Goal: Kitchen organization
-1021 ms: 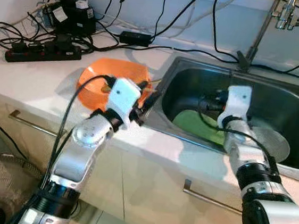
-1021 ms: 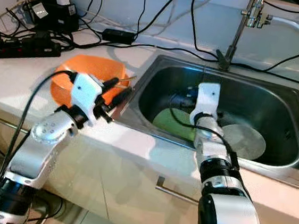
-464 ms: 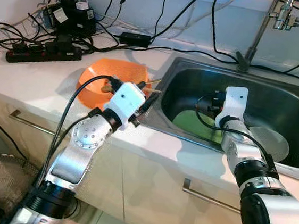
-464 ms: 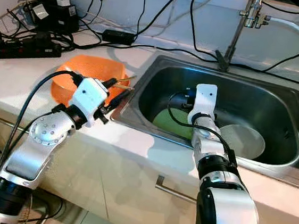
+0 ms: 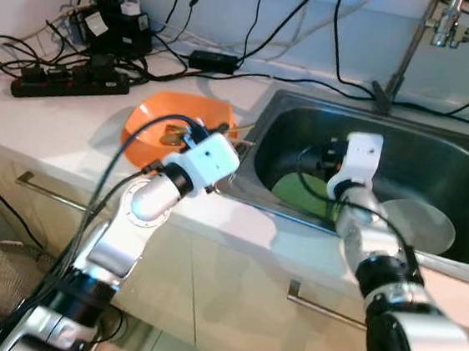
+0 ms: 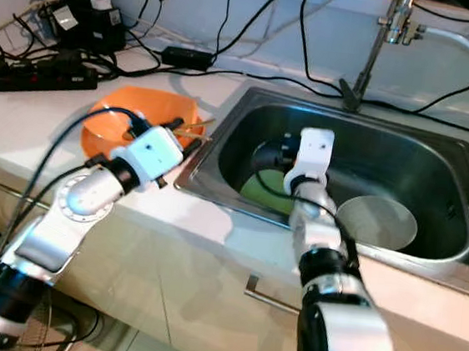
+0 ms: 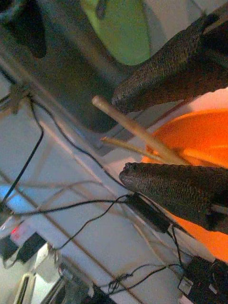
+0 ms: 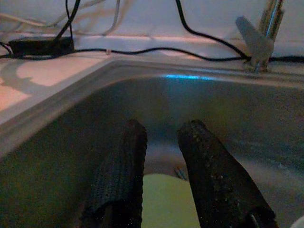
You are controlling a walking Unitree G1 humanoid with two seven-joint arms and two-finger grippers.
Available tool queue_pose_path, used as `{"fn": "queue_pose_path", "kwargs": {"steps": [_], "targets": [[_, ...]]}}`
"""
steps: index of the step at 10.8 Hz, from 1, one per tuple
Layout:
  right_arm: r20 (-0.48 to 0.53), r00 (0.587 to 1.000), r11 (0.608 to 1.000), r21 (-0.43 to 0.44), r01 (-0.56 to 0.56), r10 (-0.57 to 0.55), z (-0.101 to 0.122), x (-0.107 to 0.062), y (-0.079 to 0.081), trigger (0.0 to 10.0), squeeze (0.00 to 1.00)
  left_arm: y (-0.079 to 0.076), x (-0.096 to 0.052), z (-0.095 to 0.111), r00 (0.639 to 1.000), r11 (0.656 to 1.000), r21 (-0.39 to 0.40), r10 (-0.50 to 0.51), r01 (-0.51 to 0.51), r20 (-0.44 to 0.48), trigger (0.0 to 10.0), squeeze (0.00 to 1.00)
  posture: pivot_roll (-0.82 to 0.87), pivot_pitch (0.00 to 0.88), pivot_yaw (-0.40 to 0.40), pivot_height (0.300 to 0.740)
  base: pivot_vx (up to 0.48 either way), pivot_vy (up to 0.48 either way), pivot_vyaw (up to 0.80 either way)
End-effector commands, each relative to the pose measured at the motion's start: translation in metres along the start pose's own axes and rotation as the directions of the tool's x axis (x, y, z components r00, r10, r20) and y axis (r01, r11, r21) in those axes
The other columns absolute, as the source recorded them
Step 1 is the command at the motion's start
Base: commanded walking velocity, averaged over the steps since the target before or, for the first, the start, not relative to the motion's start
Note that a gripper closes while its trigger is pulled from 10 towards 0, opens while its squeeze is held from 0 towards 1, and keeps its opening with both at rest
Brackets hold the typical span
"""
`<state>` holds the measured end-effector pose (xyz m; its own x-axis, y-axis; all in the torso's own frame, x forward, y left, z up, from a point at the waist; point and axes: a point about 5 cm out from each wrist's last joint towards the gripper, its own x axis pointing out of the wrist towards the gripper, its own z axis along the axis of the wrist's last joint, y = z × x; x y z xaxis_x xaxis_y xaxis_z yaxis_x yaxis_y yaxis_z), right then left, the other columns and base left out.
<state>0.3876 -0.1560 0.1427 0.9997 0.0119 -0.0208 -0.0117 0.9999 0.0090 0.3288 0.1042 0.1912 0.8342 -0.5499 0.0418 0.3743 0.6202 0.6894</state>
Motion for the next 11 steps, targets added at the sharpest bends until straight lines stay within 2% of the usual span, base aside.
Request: {"fn": "queue_pose_path", "kwargs": {"steps": [1, 5, 7, 9, 11], "targets": [[0.021, 1.000, 1.000, 0.018, 0.012, -0.012, 0.004, 0.000, -0.002, 10.0, 0.00, 0.000, 0.004, 0.003, 1.000, 0.999, 0.041, -0.019, 0.019, 0.006, 10.0, 0.00, 0.18, 0.000, 0.029, 0.740, 0.000, 0.000, 0.00], [0.038, 0.999, 0.999, 0.042, 0.015, -0.017, 0.006, -0.001, 0.001, 10.0, 0.00, -0.003, 0.012, 0.004, 0.996, 0.989, 0.121, -0.092, 0.089, 0.020, 10.0, 0.00, 0.18, 0.000, 0.038, 0.740, 0.000, 0.000, 0.00], [0.036, 0.999, 0.999, 0.050, 0.018, -0.020, 0.005, -0.002, 0.002, 10.0, 0.00, -0.003, 0.025, -0.001, 0.993, 0.968, 0.223, -0.112, 0.116, -0.030, 10.0, 0.00, 0.18, 0.000, 0.043, 0.740, 0.000, 0.000, 0.00], [0.035, 0.999, 0.998, 0.054, 0.019, -0.021, 0.004, -0.003, 0.002, 10.0, 0.00, -0.002, 0.036, 0.000, 0.993, 0.957, 0.266, -0.107, 0.114, -0.040, 10.0, 0.00, 0.17, 0.000, 0.045, 0.740, 0.000, 0.000, 0.00], [0.033, 0.999, 0.998, 0.058, 0.026, -0.028, 0.003, -0.004, 0.001, 10.0, 0.00, 0.000, 0.045, -0.001, 0.995, 0.957, 0.271, -0.094, 0.103, -0.045, 10.0, 0.00, 0.16, 0.000, 0.049, 0.740, 0.000, 0.000, 0.00]]}}
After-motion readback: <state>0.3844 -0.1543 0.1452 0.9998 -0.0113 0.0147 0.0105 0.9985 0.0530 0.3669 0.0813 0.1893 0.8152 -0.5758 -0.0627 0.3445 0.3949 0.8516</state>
